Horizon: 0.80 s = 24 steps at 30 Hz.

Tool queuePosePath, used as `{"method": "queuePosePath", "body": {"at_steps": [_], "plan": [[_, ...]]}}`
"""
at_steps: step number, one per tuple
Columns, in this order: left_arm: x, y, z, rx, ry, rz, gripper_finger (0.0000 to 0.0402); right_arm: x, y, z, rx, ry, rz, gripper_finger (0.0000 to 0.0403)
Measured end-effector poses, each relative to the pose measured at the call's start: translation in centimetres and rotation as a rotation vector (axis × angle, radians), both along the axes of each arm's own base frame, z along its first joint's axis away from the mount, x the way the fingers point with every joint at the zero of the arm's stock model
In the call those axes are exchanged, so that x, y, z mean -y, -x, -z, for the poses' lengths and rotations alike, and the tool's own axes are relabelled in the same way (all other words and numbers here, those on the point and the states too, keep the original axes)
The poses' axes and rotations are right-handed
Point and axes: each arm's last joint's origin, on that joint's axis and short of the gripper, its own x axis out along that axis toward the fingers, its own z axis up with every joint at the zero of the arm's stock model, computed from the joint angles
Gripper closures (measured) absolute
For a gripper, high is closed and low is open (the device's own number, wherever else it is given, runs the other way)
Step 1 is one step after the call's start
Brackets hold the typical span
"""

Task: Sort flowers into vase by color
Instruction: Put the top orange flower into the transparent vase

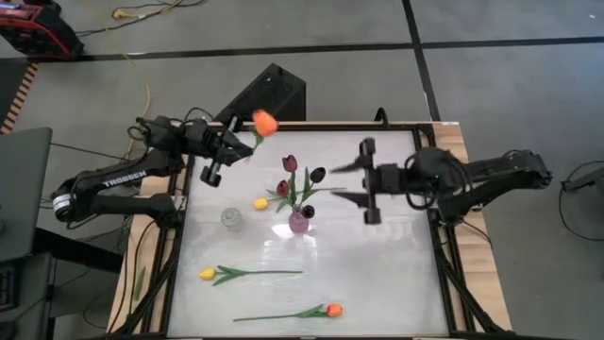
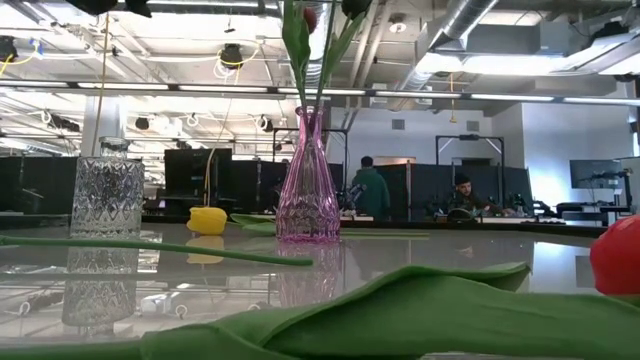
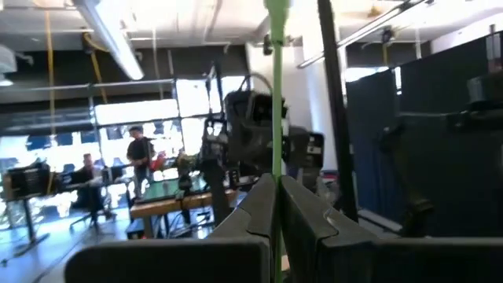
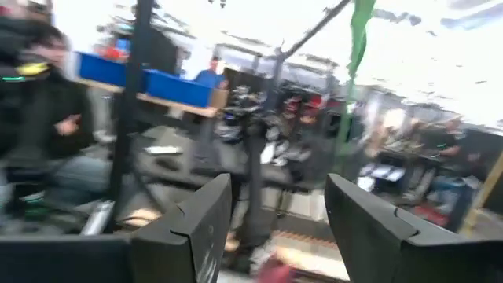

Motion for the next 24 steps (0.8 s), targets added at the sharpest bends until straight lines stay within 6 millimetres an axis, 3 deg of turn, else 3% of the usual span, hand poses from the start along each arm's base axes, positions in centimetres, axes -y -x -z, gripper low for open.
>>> {"method": "queuePosePath", "body": {"at_steps": [9,13,19,24], "plan": [[-0.2,-3.3,1.9,-0.025,0.051,0.004,0.0401,3.0,-6.5,0.6,-0.069,0.061,0.092,0.0173],[-0.5,-4.0,2.5,-0.053,0.072,0.005,0.0401,3.8,-8.5,-0.2,-0.052,0.061,0.100,0.0173],[-0.6,-4.2,2.8,-0.063,0.071,0.008,0.0401,4.9,-10.2,-0.5,-0.058,0.060,0.126,0.0173],[-0.6,-4.1,2.8,-0.064,0.067,0.009,0.0401,5.1,-10.3,-0.8,-0.041,0.044,0.103,0.0185]]}}
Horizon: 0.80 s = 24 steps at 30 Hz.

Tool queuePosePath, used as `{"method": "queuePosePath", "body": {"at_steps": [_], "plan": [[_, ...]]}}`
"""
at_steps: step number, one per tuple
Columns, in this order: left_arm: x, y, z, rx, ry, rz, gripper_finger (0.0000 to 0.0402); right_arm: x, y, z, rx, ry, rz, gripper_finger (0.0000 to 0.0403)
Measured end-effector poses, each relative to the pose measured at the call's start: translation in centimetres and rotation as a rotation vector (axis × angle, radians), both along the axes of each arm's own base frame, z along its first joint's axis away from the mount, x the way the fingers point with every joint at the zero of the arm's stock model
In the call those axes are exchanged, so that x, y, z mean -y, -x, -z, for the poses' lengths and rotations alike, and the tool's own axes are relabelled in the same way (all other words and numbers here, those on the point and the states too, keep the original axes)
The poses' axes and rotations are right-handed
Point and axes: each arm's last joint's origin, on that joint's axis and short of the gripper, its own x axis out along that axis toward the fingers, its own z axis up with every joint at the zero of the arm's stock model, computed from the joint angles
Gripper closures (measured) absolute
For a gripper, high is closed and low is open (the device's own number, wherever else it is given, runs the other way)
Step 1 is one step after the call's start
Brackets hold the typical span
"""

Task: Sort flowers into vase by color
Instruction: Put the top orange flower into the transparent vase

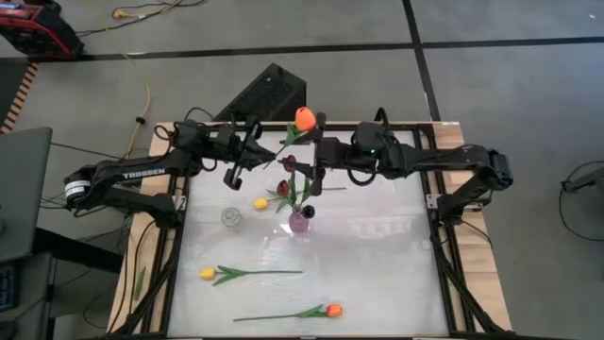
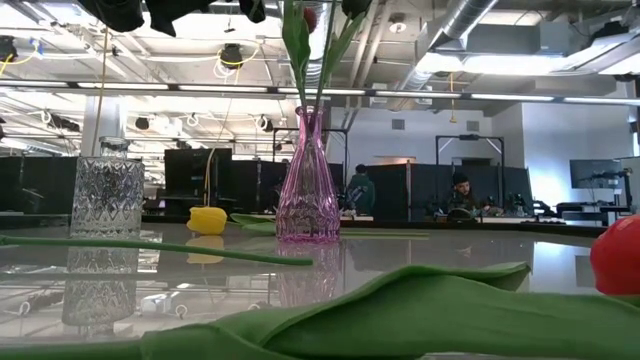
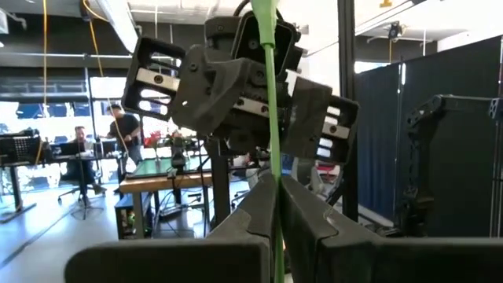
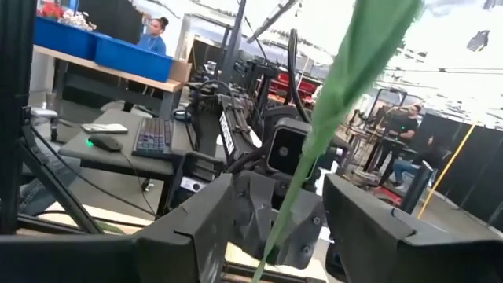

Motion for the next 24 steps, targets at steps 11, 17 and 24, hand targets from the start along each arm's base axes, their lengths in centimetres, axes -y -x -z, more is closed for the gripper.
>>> {"method": "queuePosePath", "body": {"at_steps": [11,17,24], "plan": [[-0.5,0.1,0.2,-0.026,0.007,-0.020,0.0401,0.1,0.1,-0.3,0.027,-0.015,0.006,0.0365],[-0.5,-0.1,1.0,-0.088,-0.058,0.018,0.0388,0.0,0.0,0.3,-0.030,-0.077,-0.009,0.0382],[-0.4,-0.1,1.1,-0.102,-0.055,0.031,0.0293,0.7,-0.2,1.1,-0.093,-0.150,-0.027,0.0385]]}}
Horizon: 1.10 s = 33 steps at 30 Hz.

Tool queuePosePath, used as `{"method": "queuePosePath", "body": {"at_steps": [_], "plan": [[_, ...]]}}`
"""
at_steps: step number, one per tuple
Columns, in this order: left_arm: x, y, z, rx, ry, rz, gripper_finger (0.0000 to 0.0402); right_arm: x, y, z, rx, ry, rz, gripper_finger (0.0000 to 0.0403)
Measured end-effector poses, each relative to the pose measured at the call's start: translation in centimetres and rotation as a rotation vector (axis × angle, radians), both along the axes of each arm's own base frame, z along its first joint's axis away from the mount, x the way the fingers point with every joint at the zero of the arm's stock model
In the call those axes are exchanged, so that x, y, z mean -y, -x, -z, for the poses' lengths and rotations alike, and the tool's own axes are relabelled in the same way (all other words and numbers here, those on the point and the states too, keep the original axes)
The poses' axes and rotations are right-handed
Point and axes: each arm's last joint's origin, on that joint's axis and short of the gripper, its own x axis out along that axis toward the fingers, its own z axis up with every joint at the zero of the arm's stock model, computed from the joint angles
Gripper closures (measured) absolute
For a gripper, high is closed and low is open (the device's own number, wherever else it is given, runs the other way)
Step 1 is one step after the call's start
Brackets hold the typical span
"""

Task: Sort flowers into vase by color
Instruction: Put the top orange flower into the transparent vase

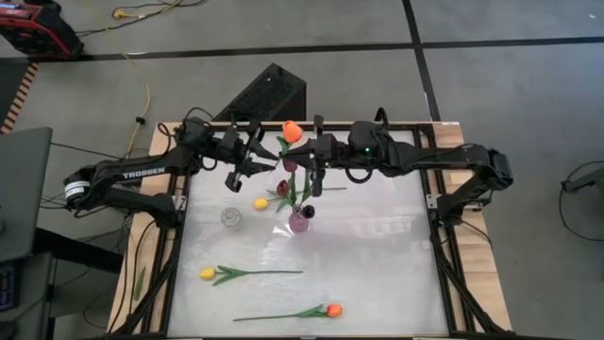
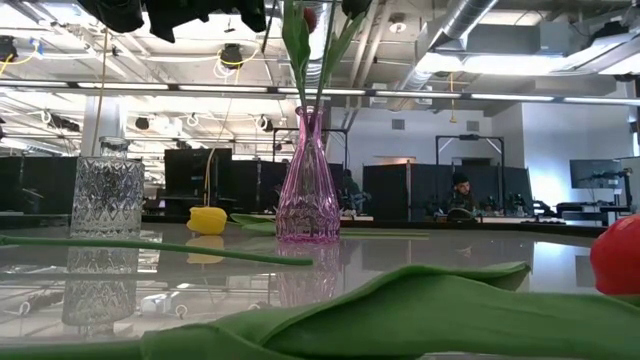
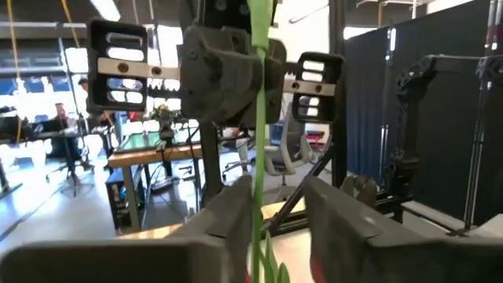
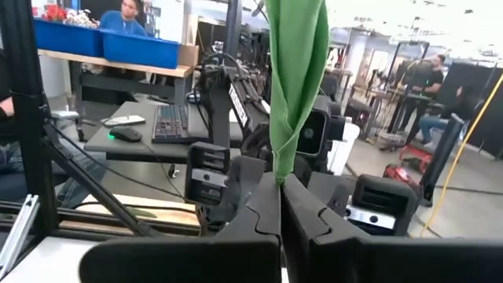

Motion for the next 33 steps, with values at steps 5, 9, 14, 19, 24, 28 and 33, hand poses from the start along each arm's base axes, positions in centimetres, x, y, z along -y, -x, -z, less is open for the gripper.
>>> {"method": "queuePosePath", "body": {"at_steps": [5,9,14,19,24,28,33], "plan": [[-0.2,-0.1,0.1,-0.011,0.021,-0.045,0.0225,0.9,-0.2,0.5,-0.023,-0.034,-0.015,0.0385],[-0.3,-0.2,-0.3,-0.023,0.033,-0.063,0.0204,1.4,-0.1,0.4,-0.019,-0.041,-0.002,0.0385],[-0.4,-0.5,-1.4,-0.093,0.051,-0.067,0.0207,1.9,-0.1,0.6,-0.033,-0.061,-0.006,0.0385],[-0.6,-0.9,-2.5,-0.200,0.033,-0.126,0.0212,2.2,0.0,0.7,-0.044,-0.070,0.001,0.0386],[-0.6,-0.8,-3.3,-0.208,0.023,-0.140,0.0212,2.3,0.0,0.7,-0.050,-0.071,0.005,0.0386],[-0.5,-0.8,-3.3,-0.226,0.020,-0.129,0.0223,2.6,0.0,0.8,-0.058,-0.073,0.013,0.0386],[-0.6,-0.8,-3.3,-0.228,0.024,-0.134,0.0271,2.6,0.0,0.8,-0.058,-0.073,0.014,0.0386]]}}
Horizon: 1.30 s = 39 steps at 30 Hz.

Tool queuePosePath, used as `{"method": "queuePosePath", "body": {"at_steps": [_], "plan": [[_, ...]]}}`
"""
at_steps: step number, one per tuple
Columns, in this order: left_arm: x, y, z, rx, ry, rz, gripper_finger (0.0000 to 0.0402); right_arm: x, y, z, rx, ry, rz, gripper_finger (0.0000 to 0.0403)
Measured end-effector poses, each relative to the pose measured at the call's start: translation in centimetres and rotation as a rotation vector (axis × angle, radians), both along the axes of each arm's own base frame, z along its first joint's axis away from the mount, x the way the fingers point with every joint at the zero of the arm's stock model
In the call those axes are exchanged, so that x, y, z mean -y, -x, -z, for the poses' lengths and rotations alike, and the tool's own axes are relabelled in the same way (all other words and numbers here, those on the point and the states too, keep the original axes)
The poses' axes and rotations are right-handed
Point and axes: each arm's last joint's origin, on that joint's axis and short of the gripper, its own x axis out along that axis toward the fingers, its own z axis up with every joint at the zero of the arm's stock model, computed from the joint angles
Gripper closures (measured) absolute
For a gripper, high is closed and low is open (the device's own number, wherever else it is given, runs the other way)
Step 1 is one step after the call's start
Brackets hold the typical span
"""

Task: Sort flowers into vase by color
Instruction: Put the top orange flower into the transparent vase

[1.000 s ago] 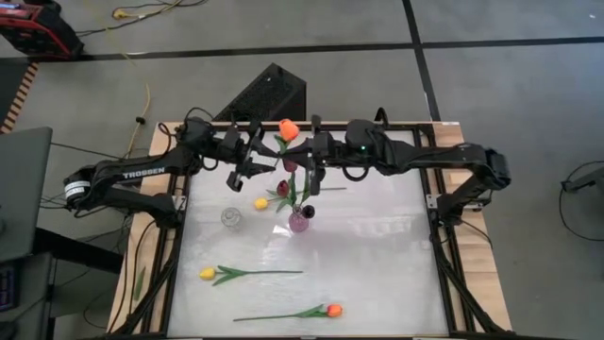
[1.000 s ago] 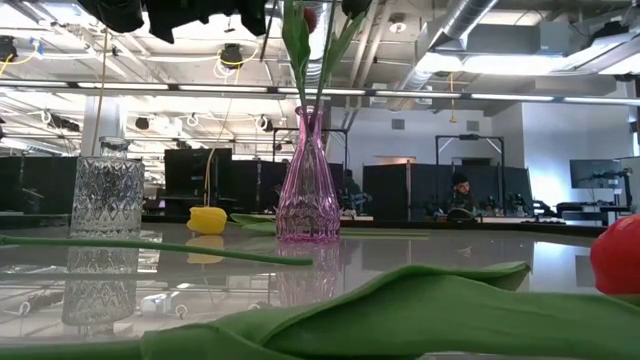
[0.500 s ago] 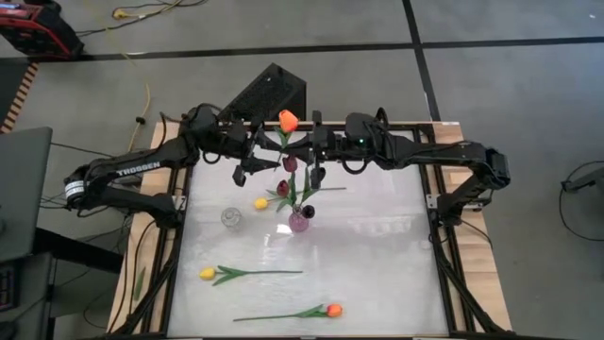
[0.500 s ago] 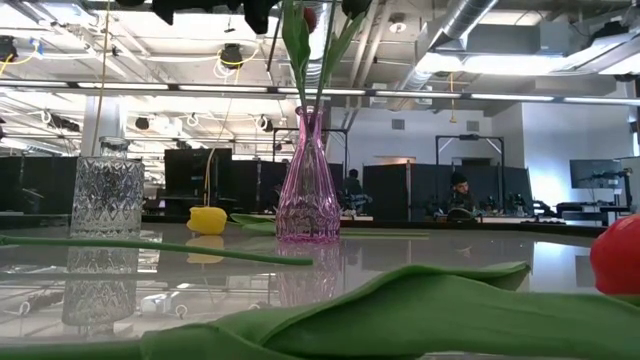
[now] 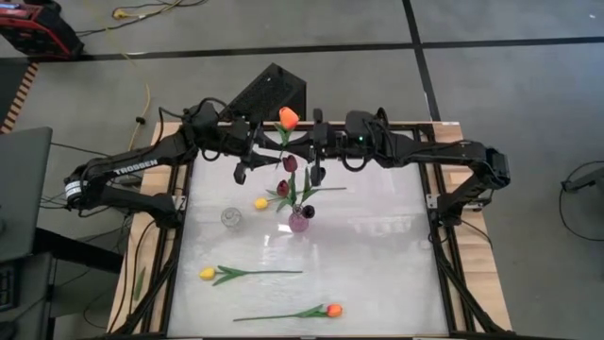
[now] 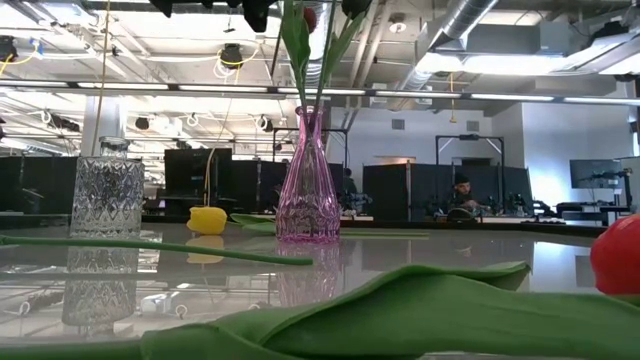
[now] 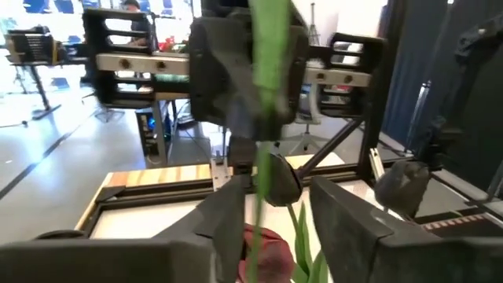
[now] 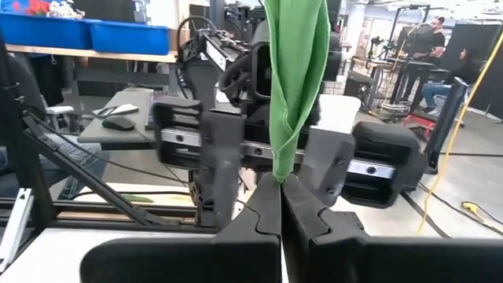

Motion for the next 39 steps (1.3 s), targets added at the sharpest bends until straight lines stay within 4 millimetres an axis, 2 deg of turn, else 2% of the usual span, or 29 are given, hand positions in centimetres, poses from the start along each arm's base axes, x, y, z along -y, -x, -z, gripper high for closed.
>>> {"method": "queuePosePath", "body": {"at_steps": [13,17,21,27,31,33,36,39], "plan": [[0.7,-0.3,0.0,0.008,-0.023,-0.015,0.0386,0.0,0.0,0.0,-0.003,-0.003,-0.004,0.0380],[0.7,-0.3,-0.1,0.012,-0.031,-0.021,0.0399,0.0,0.0,0.0,-0.001,-0.002,-0.005,0.0374],[0.6,-0.4,-0.1,0.012,-0.032,-0.046,0.0401,-0.1,0.0,0.1,-0.006,0.001,-0.008,0.0346],[0.7,-0.1,-0.3,0.013,-0.024,-0.052,0.0401,-0.2,0.1,0.1,-0.016,-0.007,-0.023,0.0271],[1.3,1.5,-1.6,0.063,-0.045,-0.085,0.0401,-0.2,0.8,0.1,-0.074,-0.019,-0.024,0.0222],[1.8,2.8,-2.4,0.077,-0.067,-0.115,0.0401,-0.2,1.8,-0.2,-0.120,-0.028,-0.019,0.0203],[2.8,5.1,-3.2,0.072,-0.071,-0.138,0.0401,-0.3,3.6,-0.6,-0.200,-0.055,-0.009,0.0186],[4.1,7.3,-3.1,0.078,-0.057,-0.117,0.0401,-0.9,5.2,-1.1,-0.250,-0.068,0.023,0.0182]]}}
